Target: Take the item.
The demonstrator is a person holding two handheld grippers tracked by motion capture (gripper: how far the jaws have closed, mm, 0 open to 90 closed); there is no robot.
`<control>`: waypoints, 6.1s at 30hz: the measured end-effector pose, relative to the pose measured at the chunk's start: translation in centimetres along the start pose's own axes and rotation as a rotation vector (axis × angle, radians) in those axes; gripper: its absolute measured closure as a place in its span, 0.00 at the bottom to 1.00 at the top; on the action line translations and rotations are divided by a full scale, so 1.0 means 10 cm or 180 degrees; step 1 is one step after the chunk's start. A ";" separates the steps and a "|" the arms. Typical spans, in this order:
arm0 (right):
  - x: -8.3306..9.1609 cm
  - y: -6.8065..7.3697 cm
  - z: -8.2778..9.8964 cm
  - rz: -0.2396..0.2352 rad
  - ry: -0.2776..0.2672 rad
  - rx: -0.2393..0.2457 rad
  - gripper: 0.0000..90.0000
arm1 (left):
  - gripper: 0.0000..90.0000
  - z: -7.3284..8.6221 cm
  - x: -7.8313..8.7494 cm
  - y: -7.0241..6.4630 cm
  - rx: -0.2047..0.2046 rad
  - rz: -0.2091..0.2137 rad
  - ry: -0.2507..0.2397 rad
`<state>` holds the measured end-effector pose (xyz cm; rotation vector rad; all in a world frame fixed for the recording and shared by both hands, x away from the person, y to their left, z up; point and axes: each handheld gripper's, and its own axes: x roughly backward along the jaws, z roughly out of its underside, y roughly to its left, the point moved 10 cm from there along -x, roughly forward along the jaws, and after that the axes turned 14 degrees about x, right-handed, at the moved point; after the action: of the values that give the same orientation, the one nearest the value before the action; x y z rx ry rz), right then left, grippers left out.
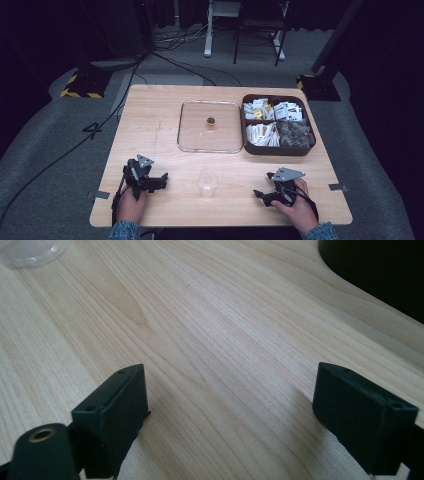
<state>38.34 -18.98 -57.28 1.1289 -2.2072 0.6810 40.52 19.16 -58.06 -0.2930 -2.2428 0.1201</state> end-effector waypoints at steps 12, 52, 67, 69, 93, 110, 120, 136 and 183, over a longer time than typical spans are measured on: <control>0.01 0.02 -0.02 0.0022 -0.0009 -0.0060 0.26 | 0.00 0.00 0.00 0.00 0.0004 0.0001 -0.0003; 0.88 -0.67 -0.69 -0.0114 -0.0314 -0.0241 0.27 | 0.00 -0.02 -0.01 0.01 -0.0049 0.0023 -0.0001; 0.89 -1.14 -0.91 0.0111 -0.0425 -0.0168 0.28 | 0.00 -0.02 -0.02 0.00 -0.0031 0.0010 -0.0004; 0.89 -1.18 -0.91 0.0134 -0.0426 -0.0157 0.29 | 0.00 -0.02 -0.02 0.00 -0.0030 0.0011 0.0000; 0.64 -2.28 -0.49 0.0527 0.0116 -0.0577 0.36 | 0.00 -0.02 -0.02 0.00 -0.0024 0.0012 0.0001; 0.36 -2.37 -0.18 0.0623 0.0504 -0.0744 0.39 | 0.00 -0.02 -0.02 0.00 -0.0032 0.0008 0.0001; 0.31 -2.29 -0.07 0.0508 0.0677 -0.0897 0.72 | 0.00 -0.02 -0.02 0.00 -0.0026 0.0012 0.0001; 0.42 -2.25 -0.10 0.0506 0.0646 -0.0934 0.99 | 0.00 -0.02 -0.02 0.00 -0.0032 0.0008 0.0001; 1.18 -1.67 -1.08 0.0192 -0.0695 -0.0573 1.00 | 0.00 -0.02 -0.02 0.00 -0.0026 0.0004 -0.0007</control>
<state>49.26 -26.99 -38.57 1.0917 -2.4386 0.3884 40.80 19.15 -58.04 -0.2989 -2.2456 0.1120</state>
